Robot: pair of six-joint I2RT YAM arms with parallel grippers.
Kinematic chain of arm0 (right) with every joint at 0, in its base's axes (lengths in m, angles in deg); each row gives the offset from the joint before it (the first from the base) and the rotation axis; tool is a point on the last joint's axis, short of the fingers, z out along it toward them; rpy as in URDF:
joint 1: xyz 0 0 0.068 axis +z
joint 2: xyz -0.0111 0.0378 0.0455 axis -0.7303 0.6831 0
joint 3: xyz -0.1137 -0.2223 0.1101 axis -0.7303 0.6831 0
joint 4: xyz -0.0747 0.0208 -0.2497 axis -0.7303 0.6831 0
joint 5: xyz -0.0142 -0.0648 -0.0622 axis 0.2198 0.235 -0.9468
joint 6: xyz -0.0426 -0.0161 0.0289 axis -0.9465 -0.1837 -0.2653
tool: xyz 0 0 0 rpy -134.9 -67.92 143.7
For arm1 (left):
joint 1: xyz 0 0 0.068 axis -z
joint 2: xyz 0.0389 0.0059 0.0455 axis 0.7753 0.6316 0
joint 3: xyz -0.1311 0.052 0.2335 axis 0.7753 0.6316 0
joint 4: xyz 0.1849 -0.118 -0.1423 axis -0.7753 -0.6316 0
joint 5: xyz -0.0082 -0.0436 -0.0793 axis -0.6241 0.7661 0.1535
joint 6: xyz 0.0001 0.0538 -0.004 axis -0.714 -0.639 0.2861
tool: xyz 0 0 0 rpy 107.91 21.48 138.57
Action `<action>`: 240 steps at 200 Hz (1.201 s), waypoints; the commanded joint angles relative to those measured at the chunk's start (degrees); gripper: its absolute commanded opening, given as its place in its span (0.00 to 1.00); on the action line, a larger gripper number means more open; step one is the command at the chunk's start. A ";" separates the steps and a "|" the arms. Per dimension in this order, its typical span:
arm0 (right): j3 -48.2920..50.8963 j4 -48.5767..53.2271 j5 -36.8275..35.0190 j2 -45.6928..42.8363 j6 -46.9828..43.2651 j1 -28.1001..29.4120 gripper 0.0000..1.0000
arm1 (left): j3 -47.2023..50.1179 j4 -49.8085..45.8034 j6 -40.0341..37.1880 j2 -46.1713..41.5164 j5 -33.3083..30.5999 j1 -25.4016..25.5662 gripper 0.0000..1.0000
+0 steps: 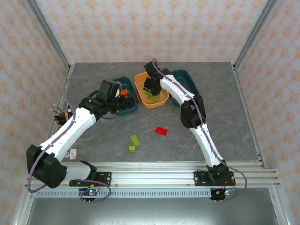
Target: Sort the legos into containers by color
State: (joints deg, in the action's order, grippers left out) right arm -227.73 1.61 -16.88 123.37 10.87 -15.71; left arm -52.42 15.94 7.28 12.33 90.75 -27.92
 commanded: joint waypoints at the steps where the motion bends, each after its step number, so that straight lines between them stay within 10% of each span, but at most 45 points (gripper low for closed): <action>1: -3.17 -2.00 2.23 0.31 -0.36 0.00 0.28 | -1.82 1.36 -1.25 0.45 -1.02 0.54 0.94; 62: -3.45 -0.06 2.12 -1.32 -0.11 0.00 0.61 | 0.03 1.21 -1.18 -0.20 -0.45 0.60 0.94; 106: 1.01 0.48 -1.51 -10.90 -1.48 0.38 0.68 | 2.01 0.61 -0.90 -2.16 -0.53 0.72 0.94; 175: 44.55 -3.62 -12.17 -40.64 -2.62 6.31 0.80 | 10.37 -3.69 -2.94 -8.64 0.19 1.47 0.94; 240: 69.64 -6.85 -5.94 -51.21 5.95 12.56 0.99 | 21.31 -7.29 -4.77 -18.00 2.33 2.83 0.94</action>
State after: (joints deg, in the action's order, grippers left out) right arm -160.54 -3.68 -23.87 73.55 13.01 -4.26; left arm -33.99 11.83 4.17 -2.60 91.67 -25.34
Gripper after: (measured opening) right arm 0.993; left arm 0.943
